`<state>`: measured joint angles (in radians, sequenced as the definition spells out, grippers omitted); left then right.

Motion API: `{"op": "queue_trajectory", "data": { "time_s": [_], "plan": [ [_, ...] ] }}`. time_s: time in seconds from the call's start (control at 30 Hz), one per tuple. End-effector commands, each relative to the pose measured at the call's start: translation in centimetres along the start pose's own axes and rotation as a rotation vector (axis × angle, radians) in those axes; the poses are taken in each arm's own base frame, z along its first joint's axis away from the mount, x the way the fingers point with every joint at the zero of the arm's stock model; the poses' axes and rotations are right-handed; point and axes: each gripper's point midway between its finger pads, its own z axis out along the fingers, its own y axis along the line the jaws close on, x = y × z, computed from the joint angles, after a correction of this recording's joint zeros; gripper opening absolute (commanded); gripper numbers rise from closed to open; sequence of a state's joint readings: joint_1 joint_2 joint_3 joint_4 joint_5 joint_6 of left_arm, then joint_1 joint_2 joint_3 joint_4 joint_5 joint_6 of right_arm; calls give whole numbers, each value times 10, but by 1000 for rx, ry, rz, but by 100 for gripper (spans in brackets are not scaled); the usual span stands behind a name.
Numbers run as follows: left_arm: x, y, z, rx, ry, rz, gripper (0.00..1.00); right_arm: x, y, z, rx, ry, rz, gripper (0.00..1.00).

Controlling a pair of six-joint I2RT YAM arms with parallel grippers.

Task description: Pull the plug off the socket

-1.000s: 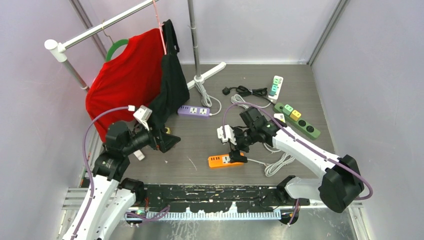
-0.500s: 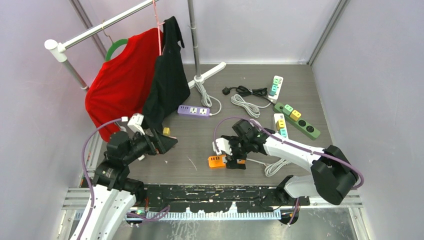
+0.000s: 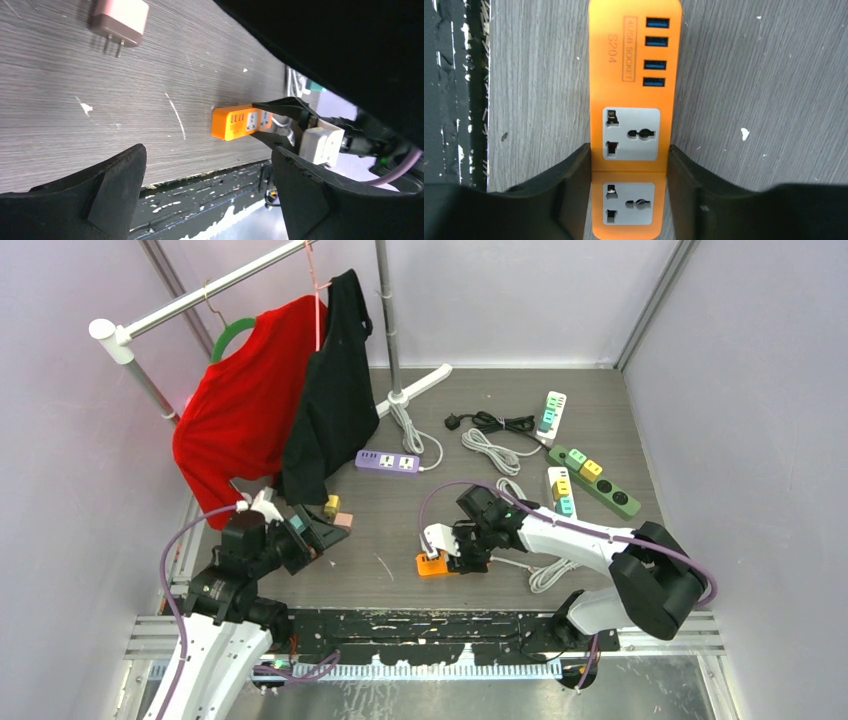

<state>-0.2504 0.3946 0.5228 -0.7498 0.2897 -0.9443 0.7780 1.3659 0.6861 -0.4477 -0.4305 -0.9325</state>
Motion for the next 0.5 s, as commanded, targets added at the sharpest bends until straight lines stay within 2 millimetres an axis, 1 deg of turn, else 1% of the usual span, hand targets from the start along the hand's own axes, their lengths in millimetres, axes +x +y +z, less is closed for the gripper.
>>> {"op": "queue_trajectory", "data": {
  "time_s": [0.0,0.07,0.13,0.23,0.27,0.4,0.47],
  "plan": [
    [8,-21,-8,112,39,-9,94,-15,-7,-6,11,-31,-28,29],
    [19,-32,-7,201,96,11,94,-22,-4,-13,-6,-50,-17,19],
    [29,-41,-8,285,155,26,94,-30,3,-23,-49,-95,0,12],
    [39,-48,-13,359,203,54,94,-45,7,-47,-79,-201,36,3],
    [41,-50,-16,381,212,73,93,-49,5,-56,-70,-232,54,1],
    [44,-64,-27,463,230,151,93,-64,-5,-92,-5,-341,114,1],
    [43,-71,-32,498,230,186,92,-71,-17,-107,49,-365,151,1]
  ]
}}
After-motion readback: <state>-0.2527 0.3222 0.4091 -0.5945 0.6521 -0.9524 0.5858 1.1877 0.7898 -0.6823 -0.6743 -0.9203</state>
